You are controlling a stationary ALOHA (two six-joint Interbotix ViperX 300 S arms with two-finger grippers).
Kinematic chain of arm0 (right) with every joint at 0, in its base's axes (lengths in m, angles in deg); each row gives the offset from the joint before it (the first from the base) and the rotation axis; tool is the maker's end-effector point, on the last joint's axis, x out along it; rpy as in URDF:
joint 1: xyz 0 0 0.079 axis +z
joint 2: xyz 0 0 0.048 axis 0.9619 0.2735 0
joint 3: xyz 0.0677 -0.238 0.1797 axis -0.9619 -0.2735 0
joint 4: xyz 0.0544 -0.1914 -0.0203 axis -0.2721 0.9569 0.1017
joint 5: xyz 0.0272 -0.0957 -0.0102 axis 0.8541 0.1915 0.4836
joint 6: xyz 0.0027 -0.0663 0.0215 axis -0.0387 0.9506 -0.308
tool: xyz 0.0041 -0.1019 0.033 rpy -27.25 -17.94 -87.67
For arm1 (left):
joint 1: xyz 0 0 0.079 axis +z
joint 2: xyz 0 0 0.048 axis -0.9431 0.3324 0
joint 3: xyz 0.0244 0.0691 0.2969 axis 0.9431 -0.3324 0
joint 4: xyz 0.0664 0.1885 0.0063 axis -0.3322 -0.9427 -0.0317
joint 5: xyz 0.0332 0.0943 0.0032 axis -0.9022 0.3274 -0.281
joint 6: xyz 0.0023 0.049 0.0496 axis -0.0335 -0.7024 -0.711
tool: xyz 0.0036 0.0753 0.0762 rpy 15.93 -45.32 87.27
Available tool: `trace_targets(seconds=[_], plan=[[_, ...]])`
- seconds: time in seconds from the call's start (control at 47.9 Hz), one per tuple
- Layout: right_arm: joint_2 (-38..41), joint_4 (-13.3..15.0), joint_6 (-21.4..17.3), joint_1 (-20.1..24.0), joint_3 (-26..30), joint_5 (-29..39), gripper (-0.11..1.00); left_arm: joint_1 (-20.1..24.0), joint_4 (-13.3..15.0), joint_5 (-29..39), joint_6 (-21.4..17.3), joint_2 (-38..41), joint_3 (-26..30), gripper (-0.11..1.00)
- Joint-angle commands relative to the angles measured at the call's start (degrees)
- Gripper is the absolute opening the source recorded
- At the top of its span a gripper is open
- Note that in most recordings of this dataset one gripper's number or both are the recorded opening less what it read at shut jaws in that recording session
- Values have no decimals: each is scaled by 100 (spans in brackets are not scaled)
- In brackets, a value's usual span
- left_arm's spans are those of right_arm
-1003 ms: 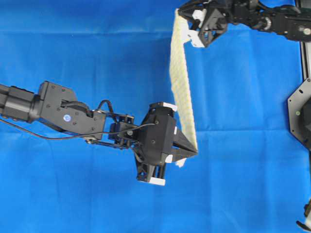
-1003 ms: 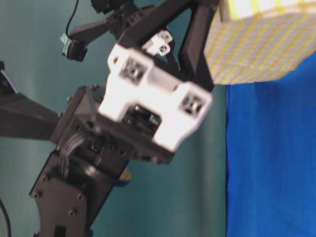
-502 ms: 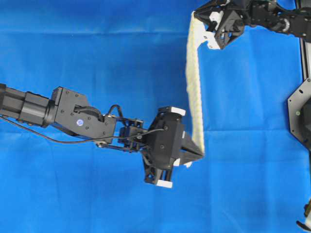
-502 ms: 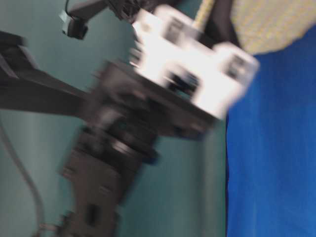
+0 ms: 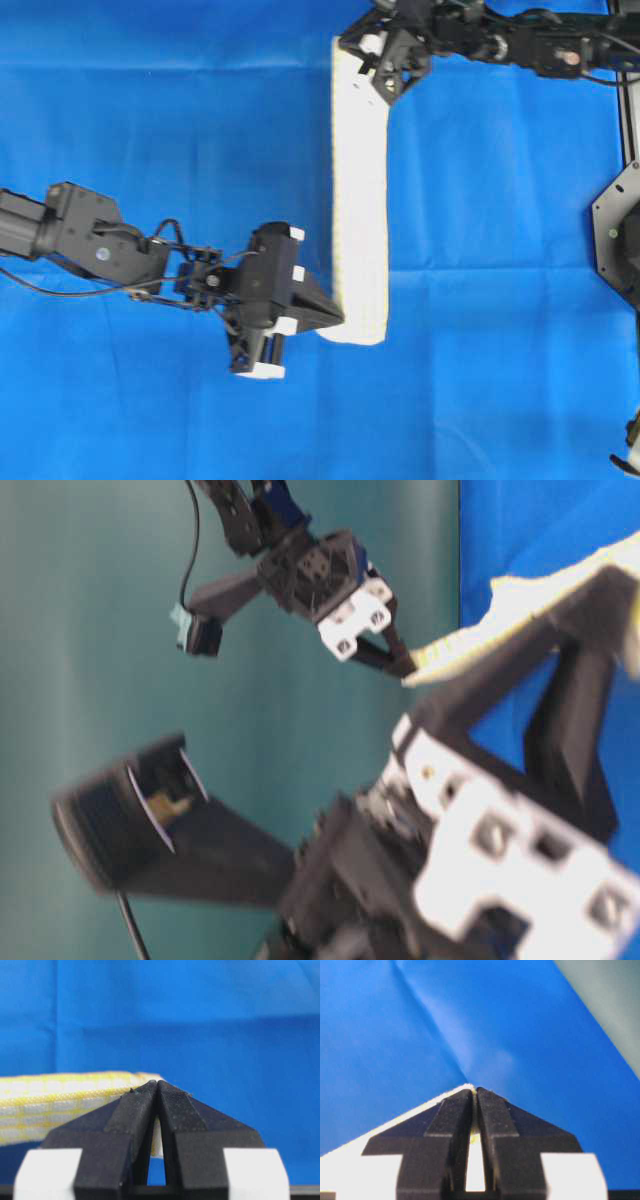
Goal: Fold the yellow towel.
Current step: 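Lay the strip down vertically and open both grippers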
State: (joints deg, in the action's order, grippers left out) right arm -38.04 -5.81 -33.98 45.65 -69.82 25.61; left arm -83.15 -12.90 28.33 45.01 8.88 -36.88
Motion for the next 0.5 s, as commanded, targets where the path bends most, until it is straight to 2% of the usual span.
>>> trace_targets(seconds=[0.0, 0.209, 0.481], plan=[[62, 18, 9, 26, 334, -9, 3, -167, 0, -114, 88, -290, -149, 1], [378, 26, 9, 149, 554, 18, 3, -220, 0, -167, 211, -404, -501, 1], [563, 44, 9, 229, 598, 0, 3, -220, 18, -167, 220, -343, -527, 1]])
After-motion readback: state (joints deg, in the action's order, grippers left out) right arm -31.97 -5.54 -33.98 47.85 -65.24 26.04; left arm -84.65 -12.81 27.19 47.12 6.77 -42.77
